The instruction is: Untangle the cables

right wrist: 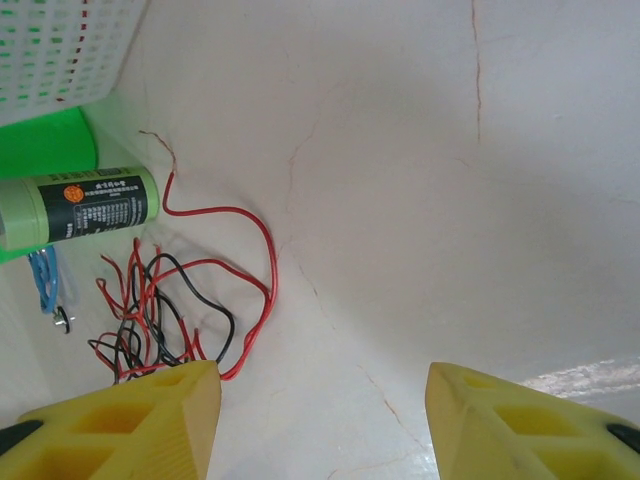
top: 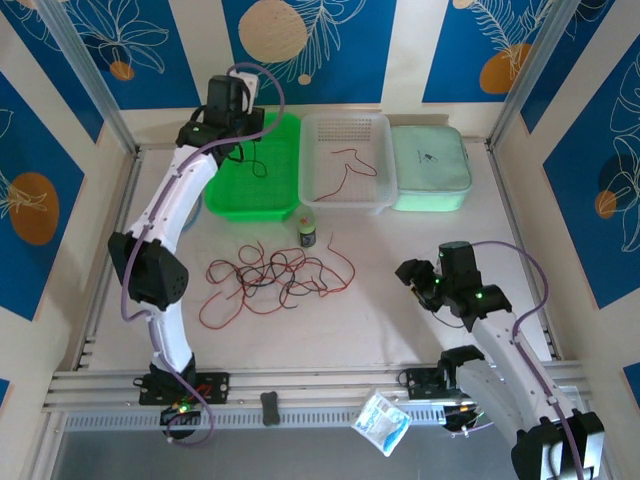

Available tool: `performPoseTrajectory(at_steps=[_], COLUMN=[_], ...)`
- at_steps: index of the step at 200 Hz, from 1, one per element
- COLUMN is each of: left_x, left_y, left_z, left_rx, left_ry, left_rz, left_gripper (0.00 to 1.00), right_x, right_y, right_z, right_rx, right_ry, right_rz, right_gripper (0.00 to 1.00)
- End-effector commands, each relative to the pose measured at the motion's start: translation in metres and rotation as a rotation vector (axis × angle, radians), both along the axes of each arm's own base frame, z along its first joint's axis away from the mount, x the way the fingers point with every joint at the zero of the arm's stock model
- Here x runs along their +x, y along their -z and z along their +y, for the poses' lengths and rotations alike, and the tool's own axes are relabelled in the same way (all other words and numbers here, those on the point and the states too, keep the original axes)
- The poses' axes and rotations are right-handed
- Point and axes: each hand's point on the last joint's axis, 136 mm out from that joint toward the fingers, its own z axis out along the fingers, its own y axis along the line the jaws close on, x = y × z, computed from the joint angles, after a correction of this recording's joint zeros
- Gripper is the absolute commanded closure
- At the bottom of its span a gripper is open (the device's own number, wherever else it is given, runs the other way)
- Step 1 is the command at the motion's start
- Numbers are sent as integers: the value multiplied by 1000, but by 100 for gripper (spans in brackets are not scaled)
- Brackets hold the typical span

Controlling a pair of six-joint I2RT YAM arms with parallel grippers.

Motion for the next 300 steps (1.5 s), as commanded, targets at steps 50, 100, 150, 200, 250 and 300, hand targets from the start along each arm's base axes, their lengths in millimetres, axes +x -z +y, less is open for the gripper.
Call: performPoseTrajectory(at_steps=[50,100,150,200,250,300], left_x=[0,-11,-9,2,-9,-59], left_y=[130,163,178,196,132,42], left_z=[-7,-9,-14,-27,-40,-39], left_rx=[-124,-168,-204,-298,-382,-398], left_ry=[-13,-50,-48,-34,71,190], left_rz=[304,400,443,504,398,285], left_gripper=[80,45,29,25,24,20], right_x=[4,4,3,1,13,45], right_y=[-6,-4,1,6,13,22], right_z=[12,19,38,74,108,136], right_rx=[23,16,-47,-255,-552,-791], right_ry=[-55,-85,-183,-394,-598,-939], right_rz=[-11,-4,18,62,67,-71], right_gripper=[44,44,44,47,49,49])
